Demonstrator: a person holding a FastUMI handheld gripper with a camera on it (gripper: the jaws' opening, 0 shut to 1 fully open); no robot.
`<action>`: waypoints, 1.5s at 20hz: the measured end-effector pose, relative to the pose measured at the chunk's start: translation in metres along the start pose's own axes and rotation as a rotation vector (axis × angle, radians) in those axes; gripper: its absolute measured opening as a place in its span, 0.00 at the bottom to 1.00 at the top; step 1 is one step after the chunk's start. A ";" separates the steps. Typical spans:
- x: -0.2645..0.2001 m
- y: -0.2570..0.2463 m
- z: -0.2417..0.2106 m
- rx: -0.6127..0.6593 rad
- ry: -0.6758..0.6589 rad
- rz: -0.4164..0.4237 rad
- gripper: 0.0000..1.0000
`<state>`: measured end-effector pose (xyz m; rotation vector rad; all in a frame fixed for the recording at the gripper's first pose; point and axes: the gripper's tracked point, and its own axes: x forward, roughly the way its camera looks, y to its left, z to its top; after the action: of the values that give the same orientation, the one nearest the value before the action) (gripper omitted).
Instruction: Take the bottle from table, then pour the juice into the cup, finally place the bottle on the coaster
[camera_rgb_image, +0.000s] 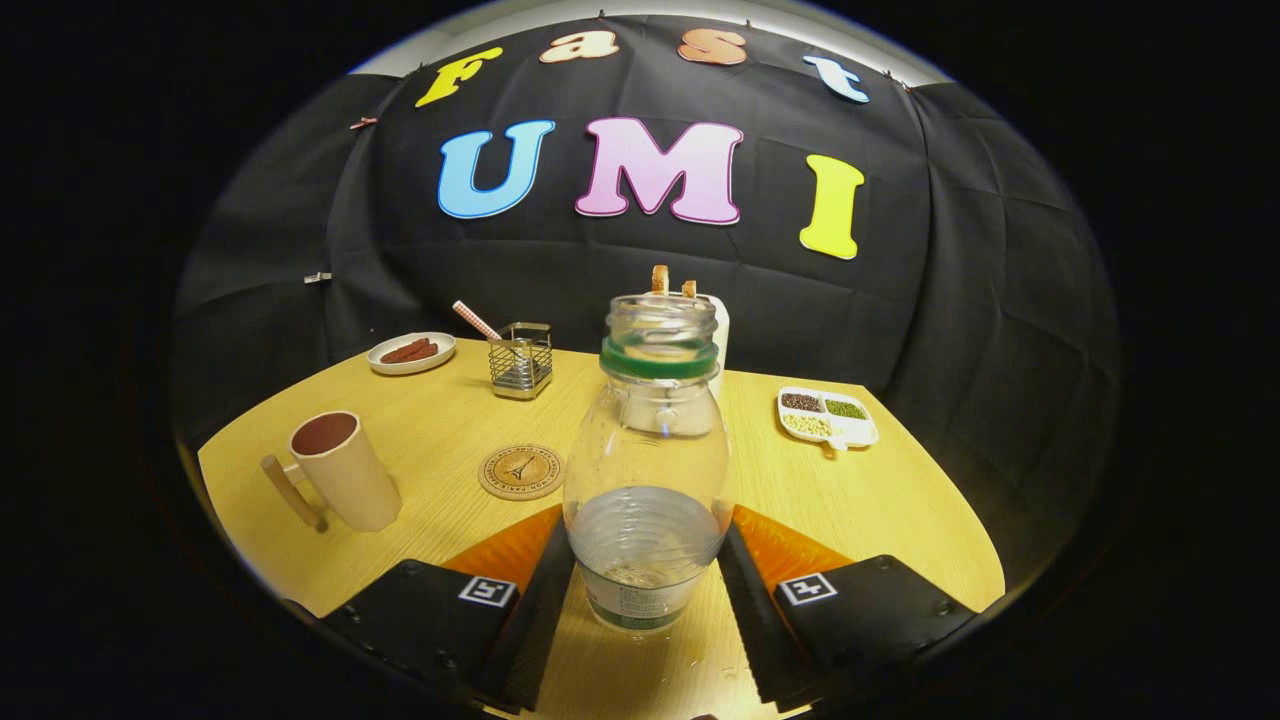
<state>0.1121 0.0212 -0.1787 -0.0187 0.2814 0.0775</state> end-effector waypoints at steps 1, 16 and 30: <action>0.000 0.000 0.001 -0.009 0.000 -0.001 0.79; -0.015 0.020 0.078 -0.290 -0.043 0.030 0.73; -0.021 0.037 0.092 -0.609 0.030 -0.153 0.73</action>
<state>0.1147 0.0596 -0.0848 -0.6457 0.2768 0.0081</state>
